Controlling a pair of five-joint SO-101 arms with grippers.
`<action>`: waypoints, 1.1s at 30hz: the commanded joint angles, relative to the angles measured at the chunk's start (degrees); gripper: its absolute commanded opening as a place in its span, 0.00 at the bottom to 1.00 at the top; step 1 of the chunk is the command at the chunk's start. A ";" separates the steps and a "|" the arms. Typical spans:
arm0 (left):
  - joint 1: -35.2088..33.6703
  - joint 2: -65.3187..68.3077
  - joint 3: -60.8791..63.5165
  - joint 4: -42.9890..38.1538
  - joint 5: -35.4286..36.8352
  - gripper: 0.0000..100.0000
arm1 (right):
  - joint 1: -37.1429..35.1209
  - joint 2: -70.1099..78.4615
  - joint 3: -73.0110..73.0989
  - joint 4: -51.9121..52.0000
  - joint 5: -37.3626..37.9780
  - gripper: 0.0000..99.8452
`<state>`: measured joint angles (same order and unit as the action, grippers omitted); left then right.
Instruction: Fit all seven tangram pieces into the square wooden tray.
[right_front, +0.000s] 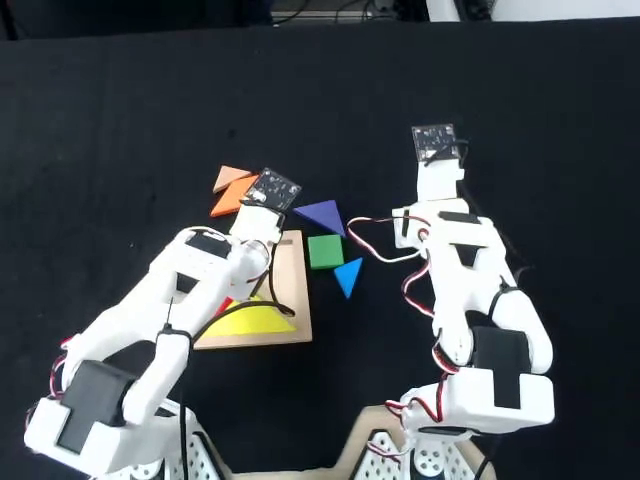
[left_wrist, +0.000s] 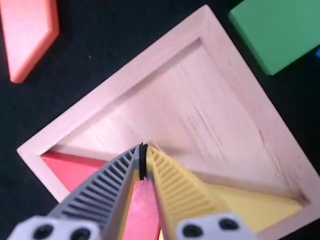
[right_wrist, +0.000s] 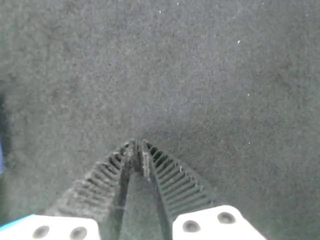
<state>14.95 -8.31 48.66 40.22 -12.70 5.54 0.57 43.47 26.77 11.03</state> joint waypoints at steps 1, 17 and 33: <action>-0.13 -3.16 -0.22 0.26 -0.53 0.03 | -1.05 -0.31 -3.12 0.44 0.53 0.01; -20.35 -17.85 2.33 1.93 11.08 0.03 | -1.05 -0.40 -4.26 2.73 0.62 0.03; -45.93 -36.57 24.92 3.87 -2.02 0.21 | -24.79 0.13 -23.25 27.87 21.19 0.21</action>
<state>-30.24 -40.92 73.01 43.82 -14.11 -14.68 0.92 23.78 53.05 28.26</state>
